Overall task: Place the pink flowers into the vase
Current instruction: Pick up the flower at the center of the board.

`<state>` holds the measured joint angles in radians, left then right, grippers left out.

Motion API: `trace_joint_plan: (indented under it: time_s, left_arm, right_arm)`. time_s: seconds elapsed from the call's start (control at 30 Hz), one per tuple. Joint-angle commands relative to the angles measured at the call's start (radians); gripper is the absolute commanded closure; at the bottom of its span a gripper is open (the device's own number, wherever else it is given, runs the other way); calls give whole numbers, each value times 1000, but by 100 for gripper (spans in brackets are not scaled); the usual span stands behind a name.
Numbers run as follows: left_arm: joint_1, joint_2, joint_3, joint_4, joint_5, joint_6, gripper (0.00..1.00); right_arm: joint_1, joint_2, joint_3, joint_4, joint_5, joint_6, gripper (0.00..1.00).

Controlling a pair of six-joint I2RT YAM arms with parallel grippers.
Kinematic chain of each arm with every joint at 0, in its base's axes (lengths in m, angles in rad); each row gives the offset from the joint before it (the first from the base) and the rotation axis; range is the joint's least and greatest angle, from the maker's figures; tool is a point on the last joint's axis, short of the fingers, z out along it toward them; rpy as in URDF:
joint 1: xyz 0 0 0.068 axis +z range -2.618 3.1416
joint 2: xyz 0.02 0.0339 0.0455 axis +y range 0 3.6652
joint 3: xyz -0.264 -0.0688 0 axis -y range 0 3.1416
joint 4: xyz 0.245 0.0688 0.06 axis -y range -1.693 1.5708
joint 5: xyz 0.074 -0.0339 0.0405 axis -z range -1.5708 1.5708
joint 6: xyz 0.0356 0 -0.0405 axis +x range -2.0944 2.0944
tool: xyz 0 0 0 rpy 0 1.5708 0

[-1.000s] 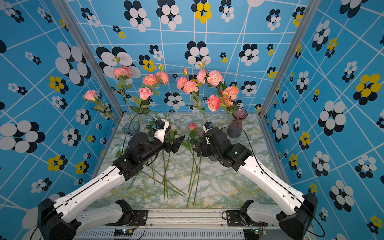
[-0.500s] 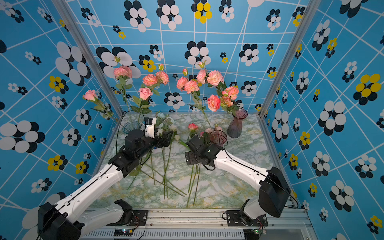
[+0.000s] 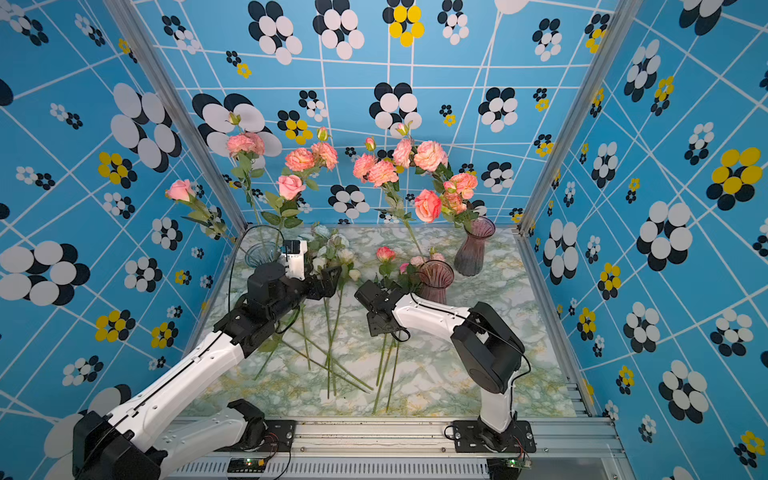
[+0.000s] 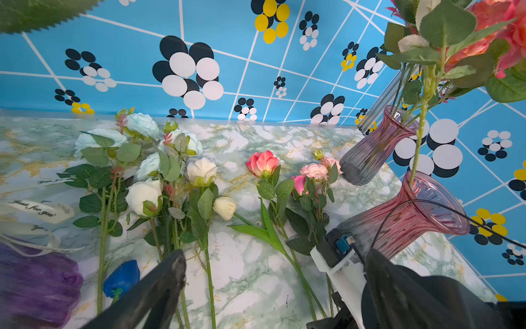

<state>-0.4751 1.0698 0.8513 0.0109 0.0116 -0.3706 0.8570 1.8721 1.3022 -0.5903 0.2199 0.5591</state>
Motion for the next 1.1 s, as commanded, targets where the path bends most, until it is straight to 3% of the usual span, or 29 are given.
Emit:
trace_joint_plan:
  time_s: [0.0, 0.17, 1.07]
  left_arm:
    - [11, -19, -22, -16, 18, -29, 0]
    - [20, -21, -26, -19, 17, -32, 1]
    - [33, 17, -20, -3, 56, -58, 0]
  right_arm:
    - [5, 24, 34, 6, -6, 5, 43]
    - [5, 32, 20, 14, -55, 25, 54]
    - [5, 107, -29, -22, -39, 81, 69]
